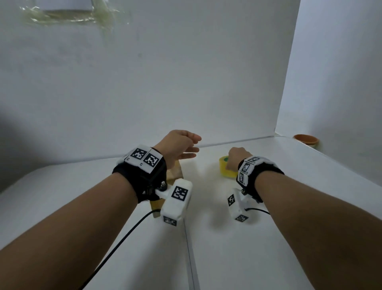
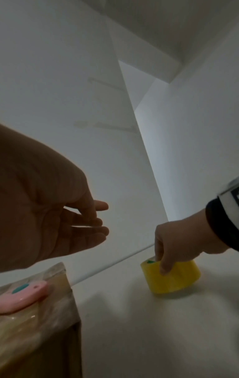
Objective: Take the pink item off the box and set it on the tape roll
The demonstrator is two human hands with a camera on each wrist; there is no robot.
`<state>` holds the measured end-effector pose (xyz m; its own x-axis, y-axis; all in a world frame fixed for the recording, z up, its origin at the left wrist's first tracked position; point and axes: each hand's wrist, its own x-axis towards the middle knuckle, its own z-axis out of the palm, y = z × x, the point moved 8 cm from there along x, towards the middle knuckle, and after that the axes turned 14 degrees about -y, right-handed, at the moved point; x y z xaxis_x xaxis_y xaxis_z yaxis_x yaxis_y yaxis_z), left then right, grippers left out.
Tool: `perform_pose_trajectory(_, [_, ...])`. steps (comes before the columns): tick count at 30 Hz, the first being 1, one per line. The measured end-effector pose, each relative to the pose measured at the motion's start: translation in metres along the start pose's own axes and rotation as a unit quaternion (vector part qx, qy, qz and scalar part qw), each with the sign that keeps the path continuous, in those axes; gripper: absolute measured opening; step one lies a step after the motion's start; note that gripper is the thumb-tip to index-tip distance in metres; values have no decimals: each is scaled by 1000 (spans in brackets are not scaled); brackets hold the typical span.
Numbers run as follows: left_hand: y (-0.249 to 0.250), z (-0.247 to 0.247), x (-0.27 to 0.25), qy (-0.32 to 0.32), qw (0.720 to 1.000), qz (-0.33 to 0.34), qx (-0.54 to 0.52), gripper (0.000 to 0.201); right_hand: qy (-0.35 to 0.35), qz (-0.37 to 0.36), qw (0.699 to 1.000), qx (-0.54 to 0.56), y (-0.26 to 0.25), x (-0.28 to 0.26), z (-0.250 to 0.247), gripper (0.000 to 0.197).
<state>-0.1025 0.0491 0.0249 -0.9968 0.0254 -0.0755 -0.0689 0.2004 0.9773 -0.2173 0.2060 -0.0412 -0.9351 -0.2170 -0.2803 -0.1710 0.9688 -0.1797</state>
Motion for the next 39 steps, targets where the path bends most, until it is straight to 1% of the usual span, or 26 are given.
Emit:
perform_pose_trajectory(2, [-3, -6, 5, 2, 1000, -3, -14, 33, -17, 9, 1000, -12, 3, 12, 6, 31])
perform_pose_trajectory(3, [-4, -8, 8, 2, 1000, -5, -22, 32, -23, 15, 999, -19, 6, 17, 10, 30])
perform_pose_trajectory(6, [-9, -14, 14, 7, 999, -6, -42, 32, -39, 11, 998, -49, 10, 25, 19, 12])
perform_pose_trajectory(7, [-11, -16, 15, 10, 999, -6, -49, 32, -40, 9, 997, -59, 9, 27, 20, 11])
perform_pose_trajectory(11, [-11, -17, 16, 14, 997, 4, -76, 31, -46, 5, 995, -86, 8, 26, 19, 13])
perform_pose_trajectory(13, [-10, -17, 14, 14, 996, 10, -85, 31, -53, -7, 996, -78, 7, 22, 19, 17])
perform_pose_trajectory(15, [-9, -20, 8, 20, 996, 17, -89, 31, -42, -20, 999, -23, 3, 14, 14, 17])
perform_pose_trajectory(16, [-10, -23, 4, 25, 995, 21, -91, 32, -26, -30, 999, 12, -1, 10, 10, 19])
perform_pose_trajectory(17, [-10, -27, 0, 33, 995, 25, -92, 33, -7, -45, 998, 47, -7, 5, 4, 23])
perform_pose_trajectory(19, [-11, -38, -13, 50, 994, 38, -91, 35, 37, -102, 988, 115, -26, -9, -8, 26])
perform_pose_trajectory(21, [-12, -52, -30, 73, 991, 59, -98, 35, 64, -177, 966, 178, -54, -31, -18, 26])
perform_pose_trajectory(23, [-15, -66, -48, 99, 987, 75, -104, 33, 82, -241, 945, 206, -84, -56, -23, 25])
perform_pose_trajectory(25, [-23, -79, -66, 129, 984, 86, -92, 33, 83, -290, 930, 211, -114, -76, -20, 25])
perform_pose_trajectory(28, [-41, -92, -88, 165, 981, 83, -60, 31, 50, -339, 915, 213, -149, -92, -6, 25])
perform_pose_trajectory(31, [-66, -98, -99, 176, 982, 57, -42, 29, 26, -350, 924, 152, -167, -94, 8, 36])
perform_pose_trajectory(33, [-79, -99, -101, 172, 984, 37, -8, 28, 11, -346, 931, 117, -171, -96, 14, 41])
perform_pose_trajectory(35, [-85, -91, -101, 145, 989, 15, 36, 23, 0, -340, 934, 107, -167, -99, 18, 44])
perform_pose_trajectory(37, [-87, -78, -100, 101, 992, 6, 75, 32, -8, -347, 932, 107, -163, -102, 22, 40])
perform_pose_trajectory(39, [-82, -60, -99, 52, 991, 27, 120, 41, -6, -357, 926, 126, -157, -101, 23, 38])
